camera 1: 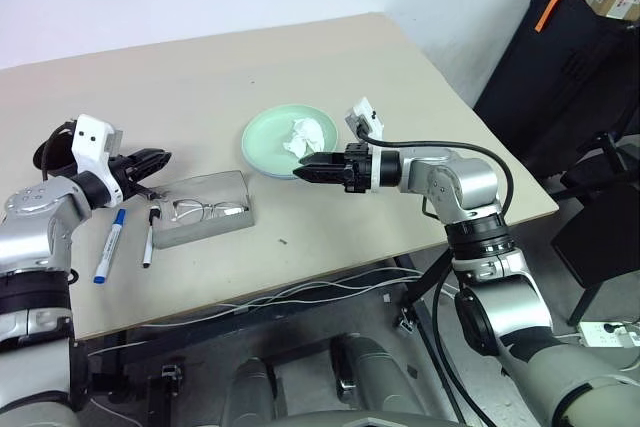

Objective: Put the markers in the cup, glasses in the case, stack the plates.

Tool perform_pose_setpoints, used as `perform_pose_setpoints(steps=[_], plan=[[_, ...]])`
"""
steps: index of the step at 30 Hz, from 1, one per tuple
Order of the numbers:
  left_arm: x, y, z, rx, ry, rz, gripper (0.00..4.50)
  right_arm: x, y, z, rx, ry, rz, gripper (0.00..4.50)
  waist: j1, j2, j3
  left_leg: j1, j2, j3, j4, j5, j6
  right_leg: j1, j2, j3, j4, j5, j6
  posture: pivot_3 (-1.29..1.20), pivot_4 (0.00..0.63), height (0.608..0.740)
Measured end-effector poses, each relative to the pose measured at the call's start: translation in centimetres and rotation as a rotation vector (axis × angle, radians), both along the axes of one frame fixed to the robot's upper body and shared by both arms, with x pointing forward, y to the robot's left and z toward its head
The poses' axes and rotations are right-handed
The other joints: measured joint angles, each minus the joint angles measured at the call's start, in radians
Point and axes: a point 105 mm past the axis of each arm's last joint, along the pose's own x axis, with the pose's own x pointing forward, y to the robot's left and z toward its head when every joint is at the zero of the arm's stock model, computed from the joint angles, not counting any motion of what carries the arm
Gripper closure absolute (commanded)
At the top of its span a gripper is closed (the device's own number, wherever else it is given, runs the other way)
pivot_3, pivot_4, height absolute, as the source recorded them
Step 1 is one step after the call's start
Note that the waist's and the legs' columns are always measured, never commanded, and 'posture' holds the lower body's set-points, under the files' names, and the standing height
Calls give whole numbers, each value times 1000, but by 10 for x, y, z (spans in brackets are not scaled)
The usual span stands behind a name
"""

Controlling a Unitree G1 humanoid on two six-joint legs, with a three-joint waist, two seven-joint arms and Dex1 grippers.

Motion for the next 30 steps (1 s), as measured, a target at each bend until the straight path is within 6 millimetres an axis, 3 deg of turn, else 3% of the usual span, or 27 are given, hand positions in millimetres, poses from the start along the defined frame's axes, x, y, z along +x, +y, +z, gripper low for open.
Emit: perform_pose_setpoints(steps=[7, 11, 15, 23, 30], plan=[[2, -5, -23, 128, 73, -75, 3796, 6, -4, 0, -7, -12, -44, 2740, 1, 0, 0, -2, 0, 0, -3, 0, 0, -1, 1, 0, -3, 0, 1, 0, 150, 733], [-4, -9, -23, 141, 80, -140, 3796, 7, -8, 2, -2, -13, -43, 2740, -1, 0, 0, -2, 0, 0, -3, 0, 0, -2, 0, 0, -3, 0, 1, 0, 150, 733], [-22, -16, -26, 123, 103, -215, 3796, 5, -9, 4, 8, -16, -31, 2740, -2, 0, 0, -2, 0, 0, -4, 0, 0, -2, 0, 1, -4, 0, 1, 0, 150, 733], [-64, -12, -39, 147, 209, -241, 3796, 0, -6, -1, -12, -28, -11, 2740, -1, 0, 0, -2, 0, 0, -4, 0, 0, -1, 0, 1, -8, -2, -3, 0, 150, 733], [-73, -18, -37, 148, 204, -252, 3796, -1, 0, -11, -53, -35, -11, 2740, 0, 1, 0, -4, 0, 0, -5, -1, -1, -1, 0, 1, -13, -2, -3, 0, 150, 733]])
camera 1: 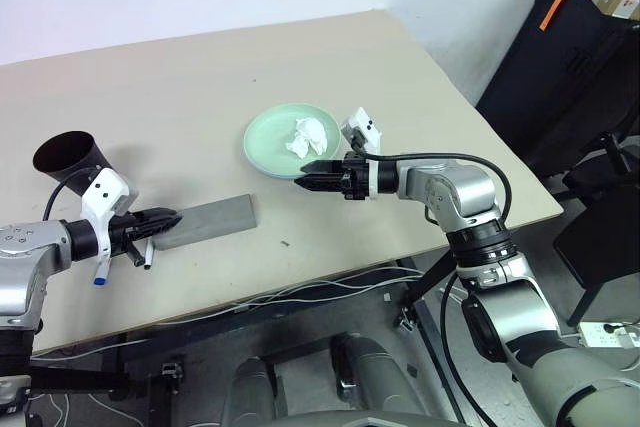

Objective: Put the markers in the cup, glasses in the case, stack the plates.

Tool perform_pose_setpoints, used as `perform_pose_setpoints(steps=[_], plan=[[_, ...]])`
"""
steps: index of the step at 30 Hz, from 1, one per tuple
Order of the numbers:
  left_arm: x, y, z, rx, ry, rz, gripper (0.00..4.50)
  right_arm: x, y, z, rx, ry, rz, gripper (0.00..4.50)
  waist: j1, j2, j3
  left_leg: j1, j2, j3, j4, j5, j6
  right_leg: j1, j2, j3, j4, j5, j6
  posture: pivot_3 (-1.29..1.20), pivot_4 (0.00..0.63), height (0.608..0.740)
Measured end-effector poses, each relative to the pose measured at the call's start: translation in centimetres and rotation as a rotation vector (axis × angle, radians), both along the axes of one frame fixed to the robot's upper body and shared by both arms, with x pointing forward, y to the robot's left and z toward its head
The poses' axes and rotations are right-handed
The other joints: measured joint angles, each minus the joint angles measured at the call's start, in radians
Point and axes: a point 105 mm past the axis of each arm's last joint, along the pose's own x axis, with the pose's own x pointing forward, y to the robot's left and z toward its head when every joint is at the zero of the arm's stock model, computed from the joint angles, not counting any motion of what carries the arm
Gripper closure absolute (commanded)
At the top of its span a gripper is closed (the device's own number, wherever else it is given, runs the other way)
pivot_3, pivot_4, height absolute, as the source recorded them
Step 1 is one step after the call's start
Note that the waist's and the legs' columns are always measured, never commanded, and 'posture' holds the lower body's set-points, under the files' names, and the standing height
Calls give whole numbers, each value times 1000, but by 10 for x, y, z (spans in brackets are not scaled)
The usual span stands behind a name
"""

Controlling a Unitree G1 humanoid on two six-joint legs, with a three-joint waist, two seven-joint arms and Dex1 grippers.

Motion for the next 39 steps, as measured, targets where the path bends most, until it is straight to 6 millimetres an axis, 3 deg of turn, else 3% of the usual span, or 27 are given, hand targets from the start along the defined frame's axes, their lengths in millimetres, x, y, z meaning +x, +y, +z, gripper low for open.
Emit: perform_pose_setpoints(steps=[7, 12, 15, 20, 26, 29, 39], plan=[[0, -12, 7, -121, -74, 4, 3796, 1, 0, 0, 10, -6, 0, 2740, -2, 0, 0, -9, 0, 0, 1, 0, 0, -7, 1, 0, -1, 1, 1, 0, 150, 733], [-5, -2, 33, -220, -207, 65, 3796, -3, -1, 11, 74, -76, 24, 2740, -1, 0, 0, -10, 0, 0, 0, -1, 0, -8, 1, 0, -1, 2, 4, 0, 150, 733], [-17, 5, 39, -254, -250, 115, 3796, -5, -2, 13, 125, -100, 6, 2740, -3, 0, 0, -10, 0, 0, 1, -1, 0, -7, 1, 0, -1, 2, 3, 0, 150, 733], [-34, 18, 37, -257, -272, 238, 3796, -12, -2, -7, 94, -78, -6, 2740, 0, 0, 0, -9, 0, 0, 1, -1, 0, -7, 0, 0, -2, 1, 1, 0, 150, 733], [-45, 39, 34, -274, -318, 468, 3840, -17, 7, -16, 91, -57, 8, 864, -2, 0, 0, -9, 0, -2, 2, -2, -3, -6, 1, -1, -3, 1, 1, 0, 150, 733], [-48, 37, 31, -273, -328, 510, 3840, -19, 11, -15, 95, -57, 27, 13, -1, 0, 0, -9, 0, -3, 2, -3, -3, -5, 1, -1, -6, 1, 1, 0, 150, 733], [-56, 58, 14, -240, -432, 848, 3840, -21, 13, 3, 113, -174, 118, 13, 1, 0, 0, -12, 0, -2, 1, -3, -2, -3, 1, -1, -13, 3, 5, 0, 150, 733]])
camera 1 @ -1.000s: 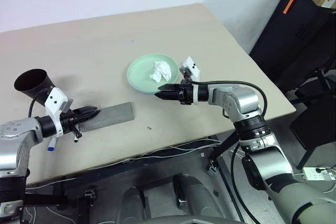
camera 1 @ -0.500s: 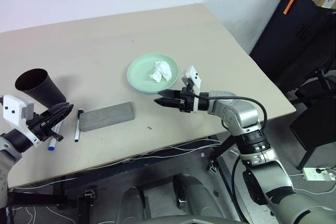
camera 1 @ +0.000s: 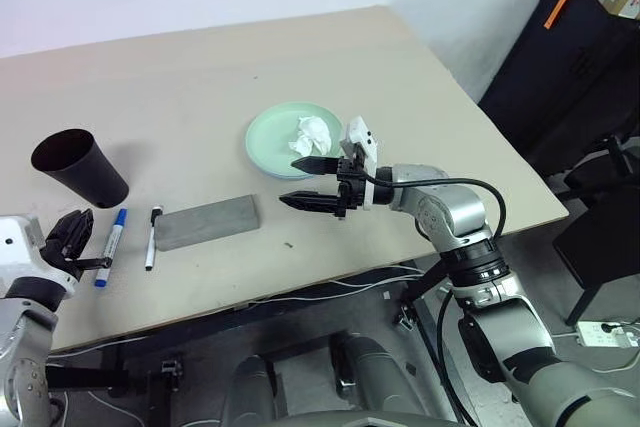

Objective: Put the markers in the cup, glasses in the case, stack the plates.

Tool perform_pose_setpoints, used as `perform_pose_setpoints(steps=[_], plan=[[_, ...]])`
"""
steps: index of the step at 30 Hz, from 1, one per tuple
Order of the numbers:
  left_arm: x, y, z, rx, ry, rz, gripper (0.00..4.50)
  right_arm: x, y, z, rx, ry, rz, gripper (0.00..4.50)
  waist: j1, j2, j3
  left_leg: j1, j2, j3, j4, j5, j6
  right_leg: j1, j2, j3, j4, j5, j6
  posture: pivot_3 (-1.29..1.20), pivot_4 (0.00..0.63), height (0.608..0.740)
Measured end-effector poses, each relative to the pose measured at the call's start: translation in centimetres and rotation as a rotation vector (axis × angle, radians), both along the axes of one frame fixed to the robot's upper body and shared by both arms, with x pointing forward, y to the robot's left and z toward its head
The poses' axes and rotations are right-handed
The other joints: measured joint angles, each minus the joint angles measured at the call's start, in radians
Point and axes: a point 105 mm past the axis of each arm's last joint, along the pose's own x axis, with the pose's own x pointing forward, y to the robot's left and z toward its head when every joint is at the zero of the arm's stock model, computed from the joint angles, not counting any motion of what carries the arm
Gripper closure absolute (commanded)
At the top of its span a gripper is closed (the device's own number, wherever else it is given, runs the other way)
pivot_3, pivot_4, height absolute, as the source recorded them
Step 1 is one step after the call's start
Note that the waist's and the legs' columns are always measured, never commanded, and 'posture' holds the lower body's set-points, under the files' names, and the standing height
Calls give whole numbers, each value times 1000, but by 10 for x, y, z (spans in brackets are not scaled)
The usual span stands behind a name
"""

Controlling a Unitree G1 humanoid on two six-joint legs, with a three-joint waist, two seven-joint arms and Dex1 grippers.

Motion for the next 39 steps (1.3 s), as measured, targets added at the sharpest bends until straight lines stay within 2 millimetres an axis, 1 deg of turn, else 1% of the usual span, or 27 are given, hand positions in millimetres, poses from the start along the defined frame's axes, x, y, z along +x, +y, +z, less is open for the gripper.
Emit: perform_pose_setpoints(steps=[4, 9, 11, 14, 16, 20, 23, 26, 27, 32, 35, 36, 39], plan=[[0, 2, -2, 20, -6, 61, 3840, 1, 0, -2, 8, -78, -36, 13, 0, 0, 0, 0, 0, 0, 0, 0, 0, 0, 0, 0, 0, 1, 1, 0, 150, 733], [8, -8, -10, 27, 10, 53, 3840, -1, 8, -13, 40, -103, -97, 13, -1, 0, 0, 1, 0, 0, 1, 0, 0, 1, 0, 0, 0, 2, 2, 0, 150, 733], [12, -4, -12, 35, 18, 89, 3840, -3, 12, -19, 21, -112, -99, 13, -1, 0, 0, 1, 0, 0, 1, 0, 0, 1, 0, 0, 0, 2, 2, 0, 150, 733], [17, 5, -21, 47, 66, 165, 3840, -4, 13, -27, -2, -115, -105, 13, -1, 0, 0, 1, 0, 0, 2, 0, 0, 1, 0, 0, -1, 2, 3, 0, 150, 733], [20, 6, -27, 63, 106, 186, 3840, -4, 13, -28, -6, -113, -112, 13, -1, 0, 0, 0, 0, 0, 2, 0, 0, 1, 0, 0, -1, 3, 3, 0, 150, 733], [24, 12, -24, 76, 143, 215, 3840, -1, 11, -30, -22, -111, -133, 13, -2, -1, -1, 0, 0, 0, 1, 0, 0, 1, 0, 0, -1, 3, 3, 0, 150, 733], [23, 12, -28, 58, 188, 216, 3840, 1, 10, -31, -37, -116, -148, 13, -2, -1, -1, 0, 0, 0, 1, 0, 0, 1, 0, 1, -1, 3, 3, 0, 150, 733], [21, 9, -31, 27, 226, 208, 3214, 4, 10, -32, -48, -118, -159, 0, -1, -1, -1, 0, 0, 0, 1, 0, 0, 1, 0, 0, -1, 3, 3, 0, 150, 733], [20, 8, -30, 23, 228, 204, 2922, 4, 9, -33, -51, -118, -161, 0, -1, -1, -1, 0, 0, 0, 1, 0, 0, 1, 0, 1, -1, 3, 3, 0, 150, 733], [15, -1, -23, 12, 239, 161, 1206, 4, 10, -34, -54, -123, -164, 0, -2, -1, -1, 0, 0, 0, 1, 0, 0, 1, 0, 1, -1, 3, 3, 0, 150, 733], [10, 0, -22, 24, 277, 160, 164, 5, 11, -36, -57, -113, -165, 0, -2, -1, -1, 1, 0, 0, 1, 0, 0, 1, 0, 1, -1, 3, 3, 0, 150, 733], [9, 0, -23, 26, 294, 163, 41, 5, 11, -38, -63, -113, -165, 0, -2, -1, -1, 1, 0, 0, 1, 0, 0, 1, 0, 1, -1, 3, 3, 0, 150, 733], [6, 3, -26, 25, 366, 167, 41, 5, 13, -42, -85, -112, -158, 0, -2, -1, -1, 1, 0, 0, 2, 0, 0, 1, 0, 1, -1, 3, 3, 0, 150, 733]])
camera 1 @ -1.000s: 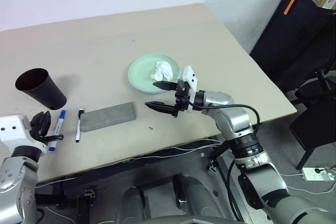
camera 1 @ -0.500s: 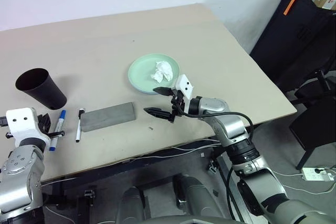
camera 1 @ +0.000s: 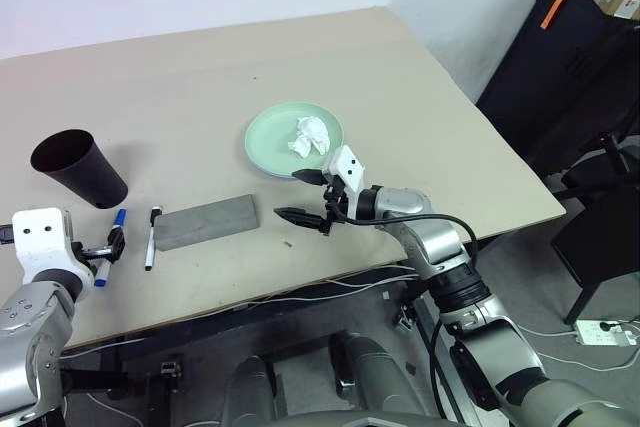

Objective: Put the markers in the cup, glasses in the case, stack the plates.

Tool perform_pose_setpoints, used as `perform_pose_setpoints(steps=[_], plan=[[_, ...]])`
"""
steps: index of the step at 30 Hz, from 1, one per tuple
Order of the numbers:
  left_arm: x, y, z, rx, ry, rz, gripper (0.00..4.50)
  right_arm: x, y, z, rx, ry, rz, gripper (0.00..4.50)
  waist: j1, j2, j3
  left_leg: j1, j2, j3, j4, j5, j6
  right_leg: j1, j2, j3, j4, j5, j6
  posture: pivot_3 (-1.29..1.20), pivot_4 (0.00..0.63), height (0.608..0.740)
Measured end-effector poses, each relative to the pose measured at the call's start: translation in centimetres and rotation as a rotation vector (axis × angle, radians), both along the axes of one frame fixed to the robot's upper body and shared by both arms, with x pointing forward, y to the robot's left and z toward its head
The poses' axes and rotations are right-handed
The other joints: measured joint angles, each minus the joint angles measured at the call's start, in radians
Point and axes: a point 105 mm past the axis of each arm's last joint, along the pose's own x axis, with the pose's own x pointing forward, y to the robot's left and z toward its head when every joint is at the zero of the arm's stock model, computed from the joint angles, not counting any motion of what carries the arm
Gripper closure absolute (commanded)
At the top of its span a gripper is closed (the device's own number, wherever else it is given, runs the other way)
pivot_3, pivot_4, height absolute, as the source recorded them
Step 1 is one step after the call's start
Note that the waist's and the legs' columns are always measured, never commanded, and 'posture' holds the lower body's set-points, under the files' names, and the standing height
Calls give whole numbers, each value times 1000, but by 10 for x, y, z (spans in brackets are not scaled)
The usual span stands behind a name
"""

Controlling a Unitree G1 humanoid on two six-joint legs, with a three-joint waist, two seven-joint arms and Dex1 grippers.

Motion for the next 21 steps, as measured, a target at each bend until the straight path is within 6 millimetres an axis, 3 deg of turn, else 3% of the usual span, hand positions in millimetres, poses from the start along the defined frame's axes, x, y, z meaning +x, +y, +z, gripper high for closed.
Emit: perform_pose_setpoints(steps=[9, 15, 18, 21], plan=[[-1, -4, -11, -78, 180, 20, 41, 3, 3, -2, -43, -15, -20, 0, 1, 0, 0, 0, 0, 0, 0, 0, 0, 0, 0, 0, 0, 0, 0, 0, 150, 733], [1, -5, -8, -104, 238, 30, 41, 4, 3, -2, -46, -17, -31, 0, 1, 0, 0, 0, 0, 0, 0, 0, 0, 0, 0, 0, 0, 1, 0, 0, 150, 733], [1, -5, -7, -112, 263, 32, 645, 5, 2, -2, -49, -20, -40, 0, 0, 0, 0, 0, 0, 0, 0, 0, 0, 0, 0, 0, 0, 1, 0, 0, 150, 733], [2, -8, -8, -127, 277, 17, 1658, 6, 2, -2, -50, -21, -47, 0, -2, 0, 0, 0, 0, 0, 0, 0, 0, 0, 0, 0, 0, 1, 0, 0, 150, 733]])
